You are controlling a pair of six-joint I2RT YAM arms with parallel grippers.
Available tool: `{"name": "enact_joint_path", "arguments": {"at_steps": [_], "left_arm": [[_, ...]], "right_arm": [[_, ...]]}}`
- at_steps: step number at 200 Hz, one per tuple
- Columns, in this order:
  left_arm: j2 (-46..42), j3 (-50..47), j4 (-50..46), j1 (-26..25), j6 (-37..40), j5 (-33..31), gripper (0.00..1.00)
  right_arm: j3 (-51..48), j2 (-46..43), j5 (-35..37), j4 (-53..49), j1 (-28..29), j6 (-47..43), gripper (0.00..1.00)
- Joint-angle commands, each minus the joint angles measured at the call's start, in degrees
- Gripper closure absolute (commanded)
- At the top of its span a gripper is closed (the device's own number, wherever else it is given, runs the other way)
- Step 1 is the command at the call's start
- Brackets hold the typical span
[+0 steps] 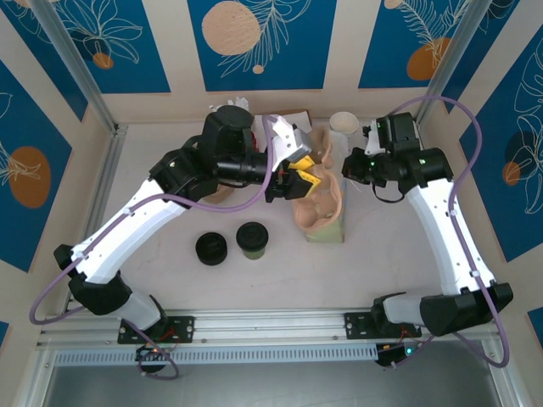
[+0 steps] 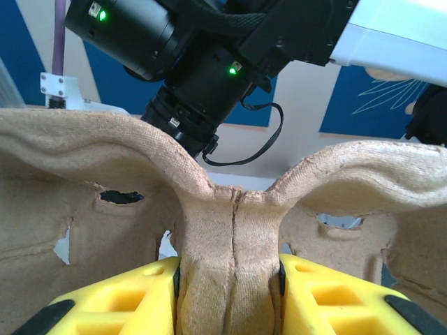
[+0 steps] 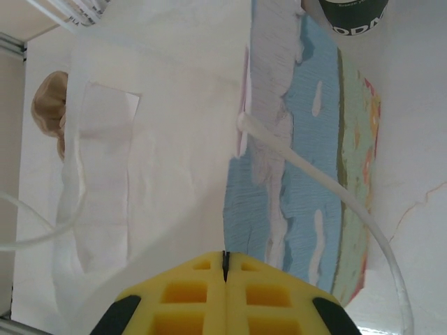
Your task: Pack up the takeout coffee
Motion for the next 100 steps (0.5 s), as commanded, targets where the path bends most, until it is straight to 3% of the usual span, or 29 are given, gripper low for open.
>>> {"name": "enact_joint_path", "arguments": {"at_steps": [1,100], "left_arm": [[1.10,0.81,3.91,-0.58,-4.08,5.50,0.64],[4.51,-2.96,6.80,-0.46,-7.87,7.31,0.66]], "right_arm": [[1.01,-3.06,-2.64,-3.06,0.12,-2.28,1.00],[-2.51,-9.20,-10.74,-4.04,0.23,-2.28,1.00]]}}
